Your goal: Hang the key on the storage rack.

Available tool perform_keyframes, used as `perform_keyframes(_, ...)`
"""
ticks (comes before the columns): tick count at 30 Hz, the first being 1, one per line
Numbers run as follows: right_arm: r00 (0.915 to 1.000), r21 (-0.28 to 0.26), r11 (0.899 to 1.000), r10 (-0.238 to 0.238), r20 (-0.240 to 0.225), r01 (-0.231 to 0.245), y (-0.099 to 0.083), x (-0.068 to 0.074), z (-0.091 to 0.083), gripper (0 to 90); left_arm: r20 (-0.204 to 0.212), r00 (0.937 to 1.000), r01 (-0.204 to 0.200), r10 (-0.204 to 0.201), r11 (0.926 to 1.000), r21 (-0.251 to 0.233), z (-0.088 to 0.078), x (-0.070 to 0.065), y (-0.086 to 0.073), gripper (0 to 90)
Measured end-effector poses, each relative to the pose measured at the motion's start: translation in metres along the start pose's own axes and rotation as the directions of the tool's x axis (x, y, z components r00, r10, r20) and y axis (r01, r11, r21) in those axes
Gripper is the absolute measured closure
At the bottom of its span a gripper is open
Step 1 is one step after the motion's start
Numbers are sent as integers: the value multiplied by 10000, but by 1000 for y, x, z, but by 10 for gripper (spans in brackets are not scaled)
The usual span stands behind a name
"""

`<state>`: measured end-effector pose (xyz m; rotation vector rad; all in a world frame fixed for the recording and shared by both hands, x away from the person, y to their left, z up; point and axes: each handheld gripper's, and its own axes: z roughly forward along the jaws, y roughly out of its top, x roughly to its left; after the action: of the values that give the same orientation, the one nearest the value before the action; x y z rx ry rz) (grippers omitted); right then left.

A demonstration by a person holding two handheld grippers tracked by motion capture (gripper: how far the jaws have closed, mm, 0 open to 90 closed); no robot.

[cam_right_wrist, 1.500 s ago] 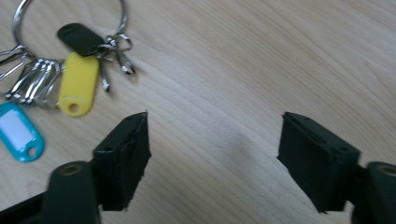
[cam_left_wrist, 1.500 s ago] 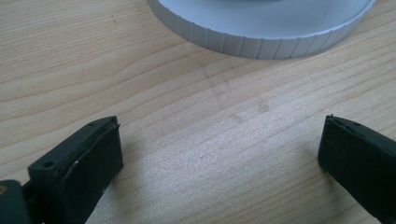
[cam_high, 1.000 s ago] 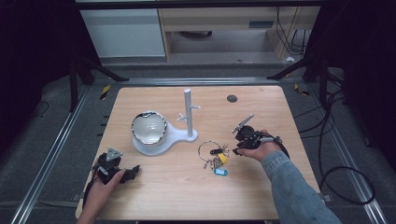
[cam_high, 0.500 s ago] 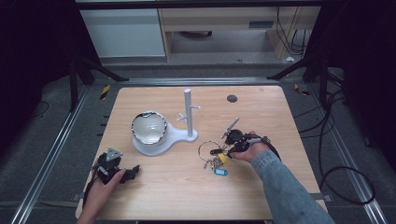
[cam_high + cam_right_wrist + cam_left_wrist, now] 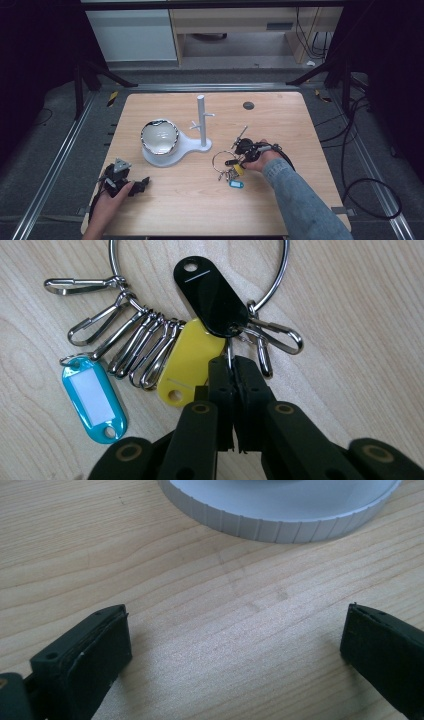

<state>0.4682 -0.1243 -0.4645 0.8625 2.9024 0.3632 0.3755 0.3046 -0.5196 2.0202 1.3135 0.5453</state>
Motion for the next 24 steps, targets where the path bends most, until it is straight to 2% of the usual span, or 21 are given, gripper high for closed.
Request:
perform_keyframes(7,10000,208,9998,-57,-69,59,6,0,0,883,-1,10000,-2,2,10000,2,0,0,0,0)
perform_keyframes(9,9998,253,9997,36,-184,-31,7,1,-2,883,-1,10000,-2,2,10000,2,0,0,0,0)
perform_keyframes(15,9995,194,9997,-163,-275,168,9,2,-13,884,0,10000,-3,3,10000,1,0,0,0,0)
perform_keyframes(24,9989,-118,9991,-399,-252,396,18,1,-48,885,-3,10000,-3,3,10000,1,0,0,0,0)
